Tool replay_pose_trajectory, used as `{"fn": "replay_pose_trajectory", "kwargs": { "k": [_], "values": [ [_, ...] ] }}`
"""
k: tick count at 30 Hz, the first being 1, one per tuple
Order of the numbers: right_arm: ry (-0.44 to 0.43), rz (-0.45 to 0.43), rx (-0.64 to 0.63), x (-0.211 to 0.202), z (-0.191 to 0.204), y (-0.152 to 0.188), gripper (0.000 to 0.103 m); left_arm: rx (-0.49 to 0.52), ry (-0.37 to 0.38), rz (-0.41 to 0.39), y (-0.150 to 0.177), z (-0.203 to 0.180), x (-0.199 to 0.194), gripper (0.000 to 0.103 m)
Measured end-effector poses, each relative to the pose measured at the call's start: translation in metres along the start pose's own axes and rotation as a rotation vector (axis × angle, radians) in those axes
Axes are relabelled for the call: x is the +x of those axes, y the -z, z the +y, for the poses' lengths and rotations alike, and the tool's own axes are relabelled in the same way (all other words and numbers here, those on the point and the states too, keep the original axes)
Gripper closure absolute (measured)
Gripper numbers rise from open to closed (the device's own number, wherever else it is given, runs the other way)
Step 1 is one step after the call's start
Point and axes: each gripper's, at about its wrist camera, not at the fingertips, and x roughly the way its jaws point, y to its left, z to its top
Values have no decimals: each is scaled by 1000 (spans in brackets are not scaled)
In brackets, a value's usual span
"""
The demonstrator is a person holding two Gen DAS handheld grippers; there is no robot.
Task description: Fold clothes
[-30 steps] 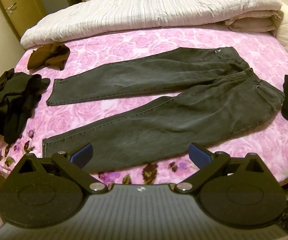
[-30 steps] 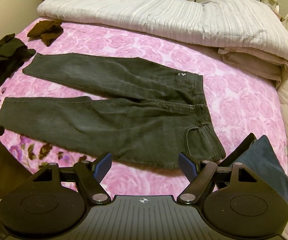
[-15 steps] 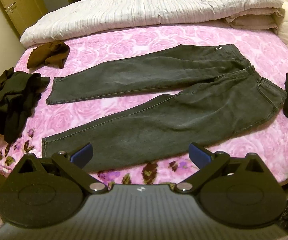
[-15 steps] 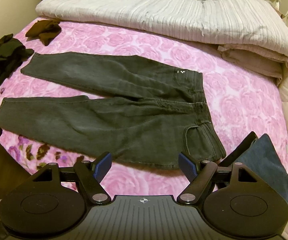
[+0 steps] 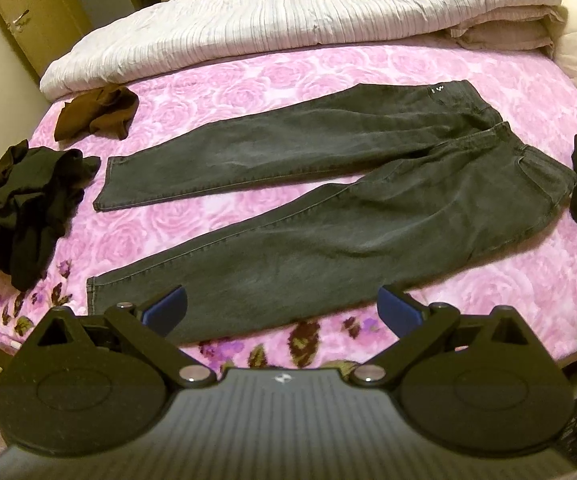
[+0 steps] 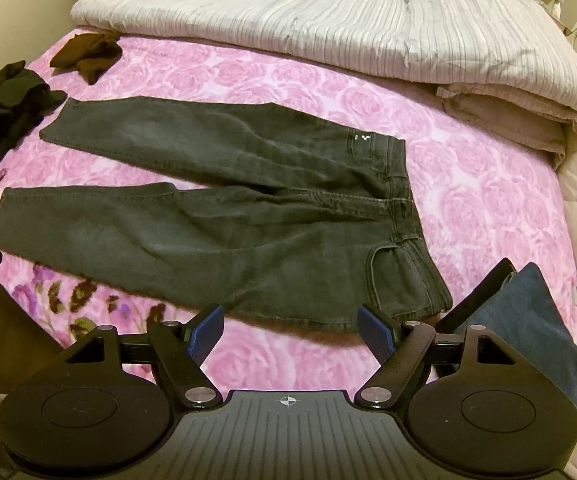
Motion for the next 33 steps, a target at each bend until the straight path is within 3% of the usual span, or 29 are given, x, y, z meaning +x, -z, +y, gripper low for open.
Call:
{"fn": "replay_pose_trajectory", "kwargs": {
  "k": [15, 33],
  "values": [
    [-14, 14, 2, 7, 4, 1, 26, 37, -42, 52, 4, 0, 2, 3],
    [-22, 28, -27, 14, 19, 0, 26, 12, -49, 78, 13, 8, 5, 3]
  ]
}}
